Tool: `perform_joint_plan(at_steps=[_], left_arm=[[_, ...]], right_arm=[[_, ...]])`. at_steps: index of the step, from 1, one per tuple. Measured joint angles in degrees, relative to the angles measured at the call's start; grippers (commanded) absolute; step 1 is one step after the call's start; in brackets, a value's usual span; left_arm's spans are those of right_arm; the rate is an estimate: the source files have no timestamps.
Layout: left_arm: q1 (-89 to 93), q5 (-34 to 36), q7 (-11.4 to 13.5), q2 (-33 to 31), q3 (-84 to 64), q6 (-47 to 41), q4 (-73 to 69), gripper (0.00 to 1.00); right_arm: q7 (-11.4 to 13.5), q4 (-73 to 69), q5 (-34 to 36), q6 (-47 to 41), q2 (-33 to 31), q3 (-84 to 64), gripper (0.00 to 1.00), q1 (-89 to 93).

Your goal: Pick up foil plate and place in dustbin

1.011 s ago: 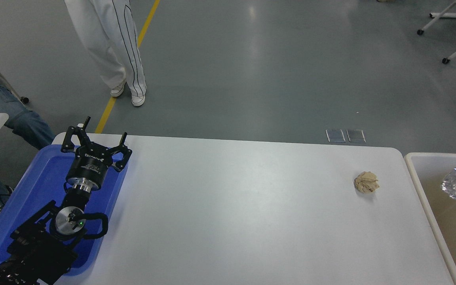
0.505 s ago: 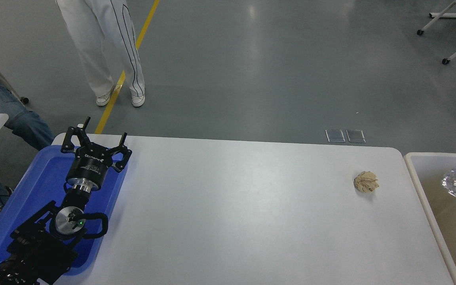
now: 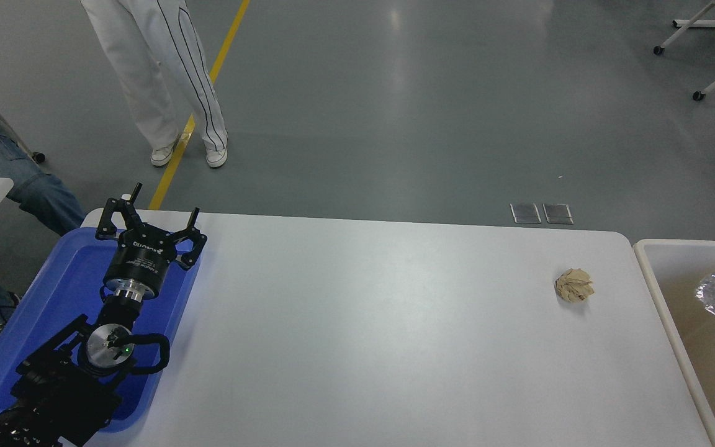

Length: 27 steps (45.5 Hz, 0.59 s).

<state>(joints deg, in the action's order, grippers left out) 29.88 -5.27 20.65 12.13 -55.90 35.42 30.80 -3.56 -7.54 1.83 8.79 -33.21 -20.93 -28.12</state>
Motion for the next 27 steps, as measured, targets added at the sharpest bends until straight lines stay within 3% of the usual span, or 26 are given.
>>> perform_joint_plan(at_steps=[2,4,6,8,27], left_arm=[[0.0,0.0,0.0,0.0,0.0,0.0,0.0,1.00],[0.0,0.0,0.0,0.0,0.0,0.0,0.0,1.00],[0.0,0.0,0.0,0.0,0.0,0.0,0.0,1.00],[0.0,0.0,0.0,0.0,0.0,0.0,0.0,1.00],[0.0,0.0,0.0,0.0,0.0,0.0,0.0,1.00]], right_arm=[[0.0,0.0,0.0,0.1,0.0,0.0,0.43,0.1],[0.0,0.1,0.0,0.2,0.0,0.0,0.67,0.1],[0.1,0.1,-0.1,0.4,0.0,0.0,0.84,0.2],[0.1,0.3,-0.1,1.0,0.0,0.0,0.95,0.4],[0.1,1.2,-0.2,6.7,0.3,0.1,1.00,1.3]])
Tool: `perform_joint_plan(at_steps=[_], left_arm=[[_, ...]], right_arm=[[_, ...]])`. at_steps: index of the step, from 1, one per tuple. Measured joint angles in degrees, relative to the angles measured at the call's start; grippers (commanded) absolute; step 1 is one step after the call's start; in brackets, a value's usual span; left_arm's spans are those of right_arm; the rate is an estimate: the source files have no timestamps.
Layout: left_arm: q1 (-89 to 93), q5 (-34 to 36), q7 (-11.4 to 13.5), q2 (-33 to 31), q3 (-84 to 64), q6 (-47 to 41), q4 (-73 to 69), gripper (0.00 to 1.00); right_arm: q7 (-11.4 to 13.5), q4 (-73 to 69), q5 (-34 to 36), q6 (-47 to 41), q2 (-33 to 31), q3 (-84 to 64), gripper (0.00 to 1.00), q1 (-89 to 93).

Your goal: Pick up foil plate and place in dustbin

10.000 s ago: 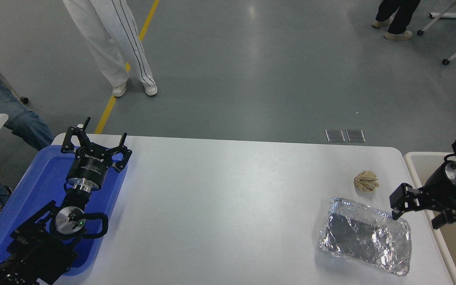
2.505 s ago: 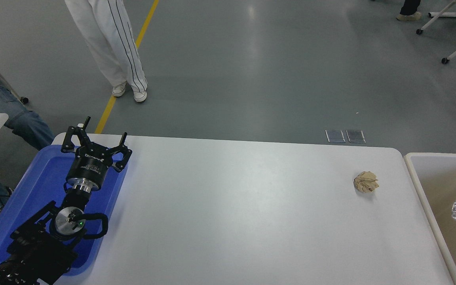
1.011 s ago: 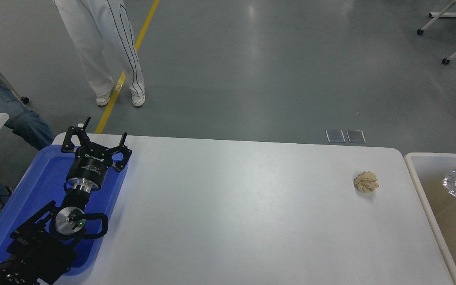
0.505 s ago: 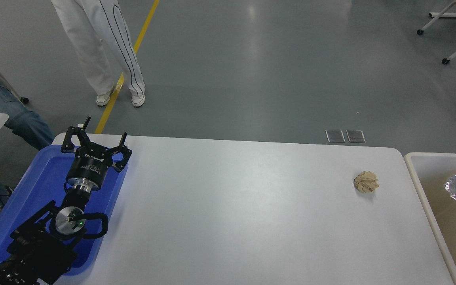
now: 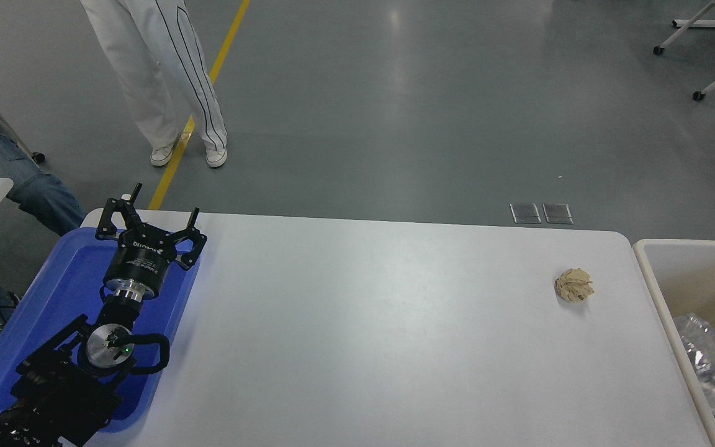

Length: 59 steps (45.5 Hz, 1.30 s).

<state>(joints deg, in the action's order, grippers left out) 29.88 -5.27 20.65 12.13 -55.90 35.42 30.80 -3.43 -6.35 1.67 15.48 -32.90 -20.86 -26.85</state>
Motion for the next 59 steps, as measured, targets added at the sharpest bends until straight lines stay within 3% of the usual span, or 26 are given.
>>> perform_joint_plan(at_steps=[31,45,59], left_arm=[[0.0,0.0,0.0,0.0,-0.1,0.1,0.0,1.00],[0.0,0.0,0.0,0.0,-0.1,0.1,0.0,1.00],[0.0,0.0,0.0,0.0,-0.1,0.1,0.0,1.00]], right_arm=[[0.0,-1.5,0.0,0.6,-1.6,0.1,1.00,0.2],[-0.3,-15.9,-2.1,0.3,-11.1,-0.2,1.00,-2.6],[-0.4,-35.0,-10.2,0.0,-20.5,-0.7,1.00,-8.3]])
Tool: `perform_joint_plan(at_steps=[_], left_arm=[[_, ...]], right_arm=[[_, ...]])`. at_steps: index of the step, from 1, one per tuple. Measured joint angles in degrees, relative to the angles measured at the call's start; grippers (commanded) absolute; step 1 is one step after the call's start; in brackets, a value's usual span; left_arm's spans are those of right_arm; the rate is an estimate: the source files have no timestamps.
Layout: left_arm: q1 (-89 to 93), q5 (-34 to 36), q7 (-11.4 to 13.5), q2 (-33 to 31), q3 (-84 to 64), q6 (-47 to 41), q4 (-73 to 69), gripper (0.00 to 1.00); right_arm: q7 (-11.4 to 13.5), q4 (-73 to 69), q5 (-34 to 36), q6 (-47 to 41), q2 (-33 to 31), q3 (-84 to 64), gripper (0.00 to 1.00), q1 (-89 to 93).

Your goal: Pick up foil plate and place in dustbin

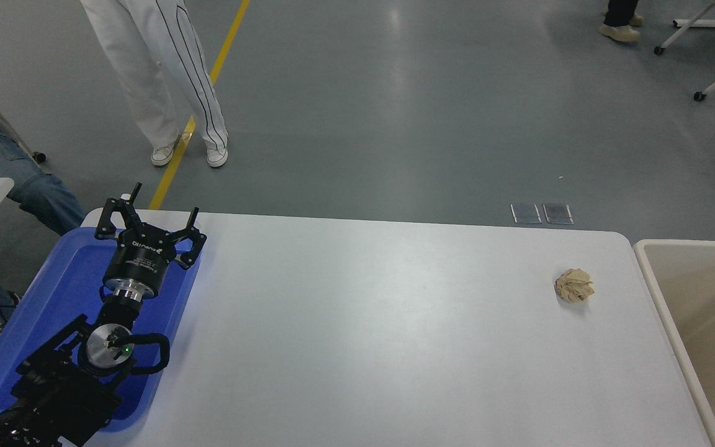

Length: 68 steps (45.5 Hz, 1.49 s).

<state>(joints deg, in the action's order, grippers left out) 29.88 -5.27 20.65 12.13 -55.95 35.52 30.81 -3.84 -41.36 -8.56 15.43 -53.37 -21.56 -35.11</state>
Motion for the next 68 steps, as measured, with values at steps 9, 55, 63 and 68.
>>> perform_joint_plan(at_steps=[9,55,63,68], left_arm=[[0.0,0.0,0.0,0.0,0.0,0.0,0.0,1.00],[0.0,0.0,0.0,0.0,0.0,0.0,0.0,1.00],[0.0,0.0,0.0,0.0,0.0,0.0,0.0,1.00],[0.0,0.0,0.0,0.0,0.0,0.0,0.0,1.00]], right_arm=[[0.0,-10.3,-3.2,-2.0,-4.3,-3.3,1.00,-5.6],[0.3,-19.4,-8.1,-54.4,7.8,-58.6,1.00,-64.9],[0.3,-20.1,-11.2,-57.9,10.5,-61.3,1.00,-73.8],[0.3,-20.8,-13.8,-58.9,12.8,-61.8,1.00,-78.2]])
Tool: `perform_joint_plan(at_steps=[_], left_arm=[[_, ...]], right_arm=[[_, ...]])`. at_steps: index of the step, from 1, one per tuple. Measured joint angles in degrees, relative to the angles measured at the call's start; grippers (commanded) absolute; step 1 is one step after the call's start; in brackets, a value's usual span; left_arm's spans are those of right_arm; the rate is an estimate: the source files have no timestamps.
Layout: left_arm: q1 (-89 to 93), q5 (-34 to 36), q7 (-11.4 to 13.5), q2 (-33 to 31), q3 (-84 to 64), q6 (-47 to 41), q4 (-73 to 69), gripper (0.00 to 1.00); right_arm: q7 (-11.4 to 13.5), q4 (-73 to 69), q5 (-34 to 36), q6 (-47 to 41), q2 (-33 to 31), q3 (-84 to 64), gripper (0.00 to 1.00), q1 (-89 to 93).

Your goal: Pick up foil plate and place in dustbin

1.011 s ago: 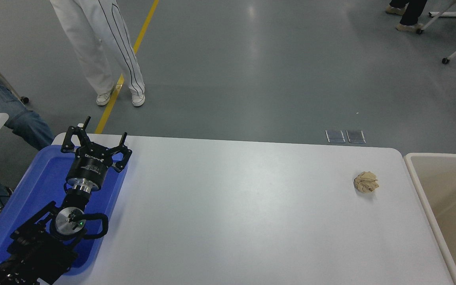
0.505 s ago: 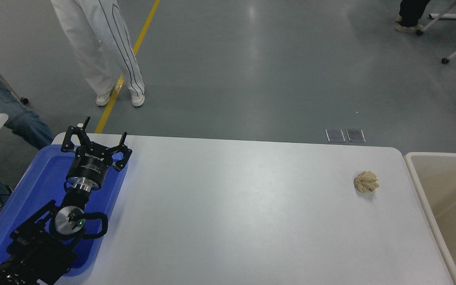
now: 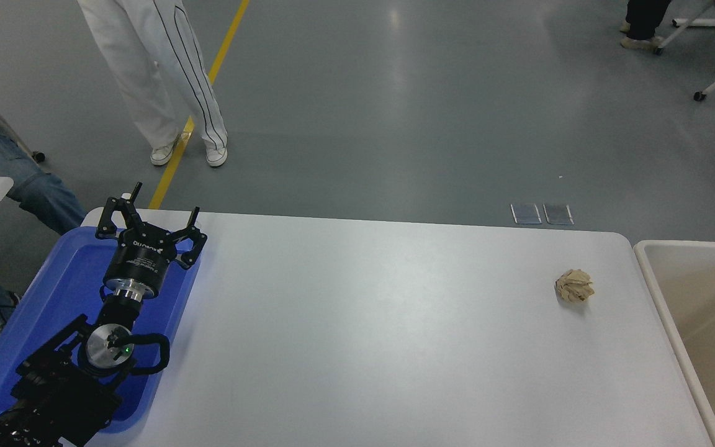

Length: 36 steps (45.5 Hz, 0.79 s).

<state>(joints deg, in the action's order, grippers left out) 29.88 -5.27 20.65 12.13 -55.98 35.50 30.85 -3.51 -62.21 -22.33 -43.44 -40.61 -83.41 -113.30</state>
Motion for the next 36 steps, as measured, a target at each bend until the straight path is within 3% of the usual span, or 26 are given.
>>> perform_joint_plan(at_steps=[36], left_arm=[[0.0,0.0,0.0,0.0,0.1,-0.1,0.0,1.00]], right_arm=[[0.0,-10.1,-4.1,-1.5,15.2,6.6,1.00,-18.4]])
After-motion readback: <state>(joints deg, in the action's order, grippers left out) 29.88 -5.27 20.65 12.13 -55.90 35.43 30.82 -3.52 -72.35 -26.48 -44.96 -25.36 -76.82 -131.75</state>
